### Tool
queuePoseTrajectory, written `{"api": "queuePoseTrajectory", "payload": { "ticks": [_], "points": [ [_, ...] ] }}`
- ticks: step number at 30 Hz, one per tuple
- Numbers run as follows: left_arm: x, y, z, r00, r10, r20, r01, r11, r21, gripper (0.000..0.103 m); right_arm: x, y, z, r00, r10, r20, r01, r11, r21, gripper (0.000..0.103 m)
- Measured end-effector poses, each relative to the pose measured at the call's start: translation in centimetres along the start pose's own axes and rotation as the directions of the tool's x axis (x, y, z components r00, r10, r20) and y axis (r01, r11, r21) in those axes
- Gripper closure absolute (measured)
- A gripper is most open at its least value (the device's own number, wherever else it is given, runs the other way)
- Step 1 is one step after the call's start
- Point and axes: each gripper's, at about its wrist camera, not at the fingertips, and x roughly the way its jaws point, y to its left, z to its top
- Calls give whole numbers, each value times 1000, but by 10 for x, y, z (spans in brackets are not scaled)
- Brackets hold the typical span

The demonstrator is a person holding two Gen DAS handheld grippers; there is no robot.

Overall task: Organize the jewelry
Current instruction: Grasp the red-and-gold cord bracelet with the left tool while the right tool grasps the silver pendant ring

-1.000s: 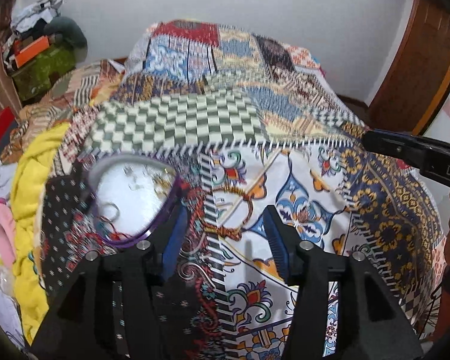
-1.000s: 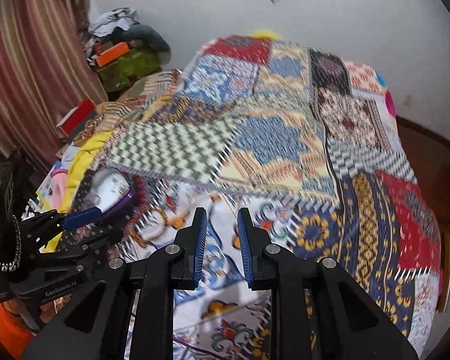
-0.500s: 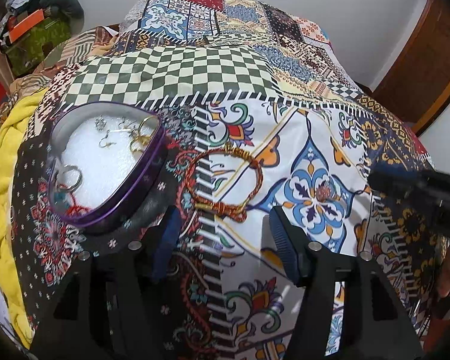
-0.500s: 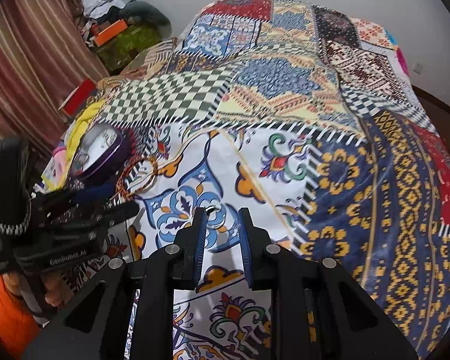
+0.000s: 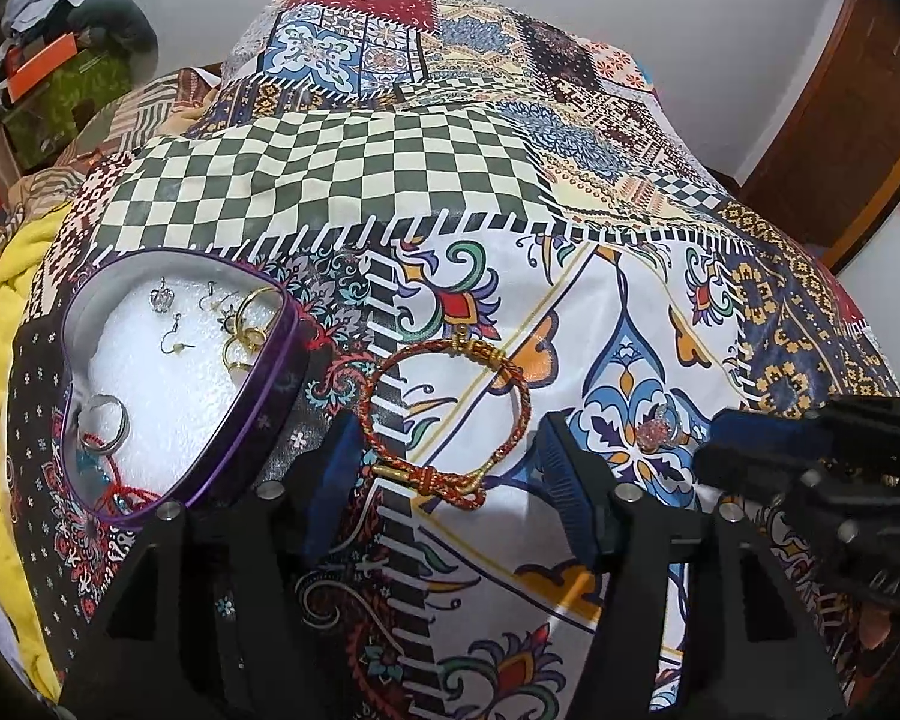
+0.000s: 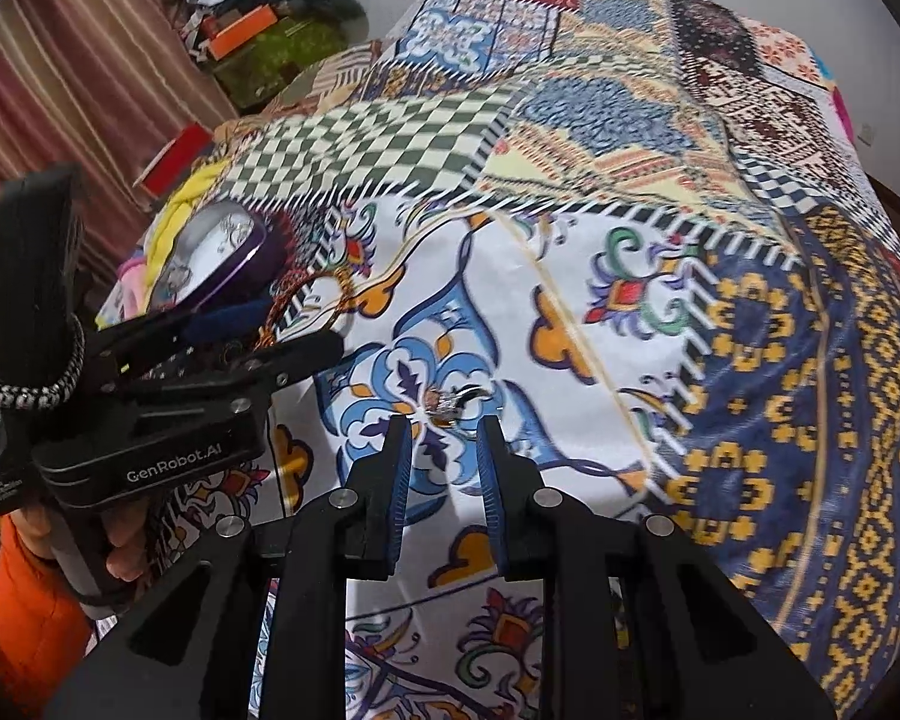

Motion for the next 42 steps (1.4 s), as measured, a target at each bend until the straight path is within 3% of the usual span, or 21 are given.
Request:
{"api": "queuePoseTrajectory", "payload": {
  "ticks": [7,19,21,33,42],
  "points": [
    [-1,5,-2,1000,-30,8,30,1000,-8,70,20,13,1,999,-27,-36,26,999,-36,83],
    [-10,2,-14,999,-40,14,40,999,-9,90,23,6,6,999,-40,3,40,999,-6,87],
    [-14,1,-17,999,-46,20,46,999,-9,91,23,6,6,998,-55,6,55,998,-8,91],
    [-51,-8,-17,996,-38,83,37,999,18,94,-3,13,8,995,-64,81,65,998,-12,91],
    [-95,-12,-10,985,-22,170,19,1000,18,94,-53,34,18,975,-73,208,82,996,-36,91]
  ]
}}
